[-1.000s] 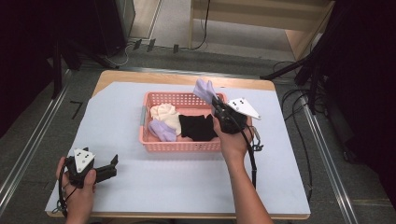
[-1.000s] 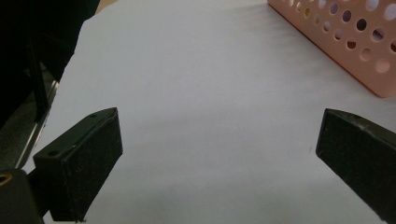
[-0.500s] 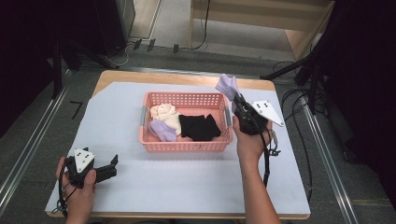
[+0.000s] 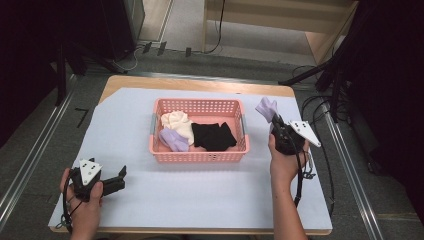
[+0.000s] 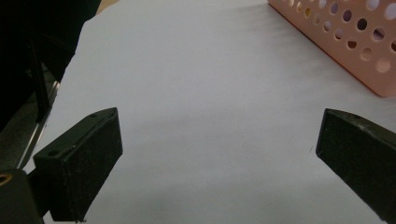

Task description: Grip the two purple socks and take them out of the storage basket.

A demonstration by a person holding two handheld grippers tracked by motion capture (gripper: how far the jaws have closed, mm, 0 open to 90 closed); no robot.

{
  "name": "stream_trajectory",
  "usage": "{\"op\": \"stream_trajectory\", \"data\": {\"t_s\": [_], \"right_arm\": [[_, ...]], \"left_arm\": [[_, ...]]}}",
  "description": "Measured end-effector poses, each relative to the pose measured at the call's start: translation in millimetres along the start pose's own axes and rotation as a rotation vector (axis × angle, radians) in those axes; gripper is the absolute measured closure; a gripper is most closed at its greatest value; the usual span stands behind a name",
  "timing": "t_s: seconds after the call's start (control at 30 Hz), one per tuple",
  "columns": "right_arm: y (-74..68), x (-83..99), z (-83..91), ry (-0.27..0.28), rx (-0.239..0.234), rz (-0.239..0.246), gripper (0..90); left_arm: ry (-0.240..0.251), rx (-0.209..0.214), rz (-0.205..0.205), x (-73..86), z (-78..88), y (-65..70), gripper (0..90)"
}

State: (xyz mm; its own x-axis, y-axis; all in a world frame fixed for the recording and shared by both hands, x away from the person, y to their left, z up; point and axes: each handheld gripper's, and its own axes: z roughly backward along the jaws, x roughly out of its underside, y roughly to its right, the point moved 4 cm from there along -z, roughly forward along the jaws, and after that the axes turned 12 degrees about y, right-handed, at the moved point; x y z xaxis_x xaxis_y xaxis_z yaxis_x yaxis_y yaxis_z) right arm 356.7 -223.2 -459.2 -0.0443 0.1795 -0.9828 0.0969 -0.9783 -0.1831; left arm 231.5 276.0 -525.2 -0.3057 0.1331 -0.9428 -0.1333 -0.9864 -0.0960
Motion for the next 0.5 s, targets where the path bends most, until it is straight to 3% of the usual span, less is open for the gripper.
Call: {"op": "stream_trajectory", "data": {"t_s": [0.07, 0.13, 0.2, 0.27, 0.3, 0.43, 0.47, 0.5], "right_arm": [[5.8, 5.5, 0.3, -0.021, 0.021, 0.000, 85.4], [7.1, 9.0, -0.5, -0.039, 0.039, 0.004, 76.9], [2.4, 9.6, -1.9, -0.039, 0.032, 0.008, 65.7], [-2.7, 8.3, -1.9, -0.028, 0.025, -0.003, 62.1], [-17.6, 3.7, -2.3, -0.004, -0.012, 0.013, 59.5], [-47.8, -2.6, -5.5, -0.018, -0.091, 0.033, 57.1], [-47.8, -2.6, -5.5, -0.018, -0.091, 0.033, 57.1], [-56.3, -3.7, -6.6, -0.023, -0.115, 0.025, 56.9]], "left_arm": [[-0.001, 0.001, -0.001, 0.0, 0.0, 0.0, 1.3], [-0.001, 0.002, -0.002, 0.0, -0.1, 0.0, 1.3], [-0.001, 0.002, -0.003, 0.0, 0.0, 0.1, 1.3], [0.000, 0.001, -0.003, 0.0, 0.0, 0.0, 1.3], [-0.001, 0.002, -0.002, 0.0, -0.1, 0.1, 1.3], [0.000, 0.003, -0.003, 0.0, -0.1, 0.0, 1.3], [0.000, 0.003, -0.003, 0.0, -0.1, 0.0, 1.3], [-0.001, 0.003, -0.003, 0.0, -0.1, 0.0, 1.3]]}}
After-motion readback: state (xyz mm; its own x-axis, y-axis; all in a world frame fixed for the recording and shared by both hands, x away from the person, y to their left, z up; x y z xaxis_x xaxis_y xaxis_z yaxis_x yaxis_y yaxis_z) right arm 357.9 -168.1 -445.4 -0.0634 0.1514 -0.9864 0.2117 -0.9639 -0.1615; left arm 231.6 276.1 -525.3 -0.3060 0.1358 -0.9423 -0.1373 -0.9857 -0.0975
